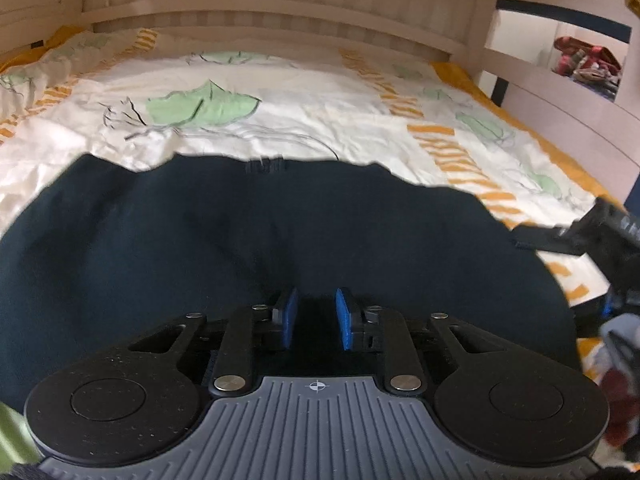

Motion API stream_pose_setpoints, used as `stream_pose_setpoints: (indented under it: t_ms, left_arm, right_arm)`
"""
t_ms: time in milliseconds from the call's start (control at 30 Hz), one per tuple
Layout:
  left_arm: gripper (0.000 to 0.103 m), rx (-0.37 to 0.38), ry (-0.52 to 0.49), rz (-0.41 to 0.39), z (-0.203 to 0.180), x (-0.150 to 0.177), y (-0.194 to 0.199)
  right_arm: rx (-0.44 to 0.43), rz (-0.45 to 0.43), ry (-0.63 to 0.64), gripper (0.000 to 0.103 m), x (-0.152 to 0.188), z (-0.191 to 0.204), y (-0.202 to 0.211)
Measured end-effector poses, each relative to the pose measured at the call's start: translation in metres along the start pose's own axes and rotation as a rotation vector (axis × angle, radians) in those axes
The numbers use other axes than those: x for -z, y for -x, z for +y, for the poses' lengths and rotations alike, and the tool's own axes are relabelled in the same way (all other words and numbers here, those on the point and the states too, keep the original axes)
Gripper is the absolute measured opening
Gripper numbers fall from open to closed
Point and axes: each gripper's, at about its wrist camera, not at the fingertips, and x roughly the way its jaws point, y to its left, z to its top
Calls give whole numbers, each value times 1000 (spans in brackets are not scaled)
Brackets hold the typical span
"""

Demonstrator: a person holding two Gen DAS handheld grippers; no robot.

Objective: Fold large clothes

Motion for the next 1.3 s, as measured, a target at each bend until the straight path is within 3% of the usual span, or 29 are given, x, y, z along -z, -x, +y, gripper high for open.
stream_pose_setpoints:
  t_ms: [267, 300, 333, 367, 433, 567, 733, 833, 933, 1200, 1300]
  left_arm:
    - [17, 56, 100, 31, 14, -6, -8]
    - [17, 57, 98, 29, 14, -5, -8]
    - [17, 58, 97, 26, 13, -5, -7]
    - [17, 56, 96, 26, 13, -5, -8]
    - [17, 51, 84, 25, 10, -5, -7]
    - [17, 62, 64, 22, 10, -10, 1]
    - [17, 67, 48, -35, 15, -10, 28]
    - [17, 68, 35, -23, 21, -5, 28]
    - [17, 82, 74, 24, 32, 0, 10]
    - [17, 180, 233, 27, 65, -8, 14]
    - [17, 130, 303, -23, 85, -6, 38]
  right_arm:
    - [-52, 39, -35, 100, 9, 2, 3]
    - [-52, 51, -33, 85, 9, 3, 2]
    - [-44, 62, -31, 60, 10, 4, 2]
    - [-8, 62, -22, 47, 11, 5, 2]
    - [-1, 55, -5, 36, 14, 7, 4]
    - [-46, 22, 3, 32, 9, 19, 16]
    - [-47, 2, 70, 28, 4, 45, 24]
    - [-51, -4, 116, 27, 1, 65, 27]
    - [-56, -5, 176, 27, 1, 87, 28]
    - [-131, 23, 328, 26, 5, 161, 12]
    - [-179, 56, 385, 26, 12, 193, -5]
